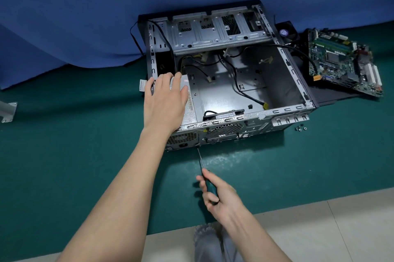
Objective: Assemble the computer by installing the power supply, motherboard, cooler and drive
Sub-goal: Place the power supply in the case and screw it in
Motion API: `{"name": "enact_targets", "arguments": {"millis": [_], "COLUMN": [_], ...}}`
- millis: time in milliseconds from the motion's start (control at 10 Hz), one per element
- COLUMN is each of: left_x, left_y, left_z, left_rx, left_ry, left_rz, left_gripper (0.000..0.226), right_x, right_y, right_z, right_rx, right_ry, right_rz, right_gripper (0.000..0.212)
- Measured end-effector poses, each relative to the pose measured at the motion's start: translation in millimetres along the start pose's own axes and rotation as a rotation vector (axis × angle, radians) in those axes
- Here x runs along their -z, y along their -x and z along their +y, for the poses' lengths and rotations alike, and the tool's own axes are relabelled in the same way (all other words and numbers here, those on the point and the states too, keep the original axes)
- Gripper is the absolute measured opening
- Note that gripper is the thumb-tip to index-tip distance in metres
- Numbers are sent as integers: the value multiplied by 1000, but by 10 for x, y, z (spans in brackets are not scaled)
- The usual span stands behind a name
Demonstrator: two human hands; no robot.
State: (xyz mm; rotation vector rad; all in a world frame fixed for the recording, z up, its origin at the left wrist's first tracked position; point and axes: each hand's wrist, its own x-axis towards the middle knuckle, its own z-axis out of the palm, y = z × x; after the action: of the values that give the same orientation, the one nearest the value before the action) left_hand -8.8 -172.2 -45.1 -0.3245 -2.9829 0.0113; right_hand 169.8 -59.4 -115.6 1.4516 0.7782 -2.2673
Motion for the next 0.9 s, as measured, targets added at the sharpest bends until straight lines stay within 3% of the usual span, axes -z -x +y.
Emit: {"name": "enact_targets", "arguments": {"millis": [100,200,300,400,500,600,700,800,900], "left_x": [7,14,16,0,7,7,3,-7,-14], "left_y": [1,0,-1,2,6,-13,-6,-6,-6], "left_z": [-12,-23,-3,-10,-7,-11,-10,-13,-8], "left_rx": [1,0,2,0,-3,-1,4,6,5], "left_ry": [-5,2,3,-3,0,4,3,-3,2], "left_rz": [2,1,1,9,10,7,10,15,17], "left_gripper": [50,50,49,49,48,48,49,50,50], "right_x": [-6,-42,-88,-59,9,39,-16,-46,-2], "right_y": [16,-71,-90,1,26,-36,-53,-46,49], "right_z": [13,135,144,44,11,26,105,77,-10], "right_rx": [111,486,470,30,96,465,656,252,-61], "right_ry": [202,530,473,-27,163,632,859,309,-14], "right_rz": [8,167,186,-8,-2,184,265,118,-46], "right_gripper": [26,30,27,22,19,21,23,27,25]}}
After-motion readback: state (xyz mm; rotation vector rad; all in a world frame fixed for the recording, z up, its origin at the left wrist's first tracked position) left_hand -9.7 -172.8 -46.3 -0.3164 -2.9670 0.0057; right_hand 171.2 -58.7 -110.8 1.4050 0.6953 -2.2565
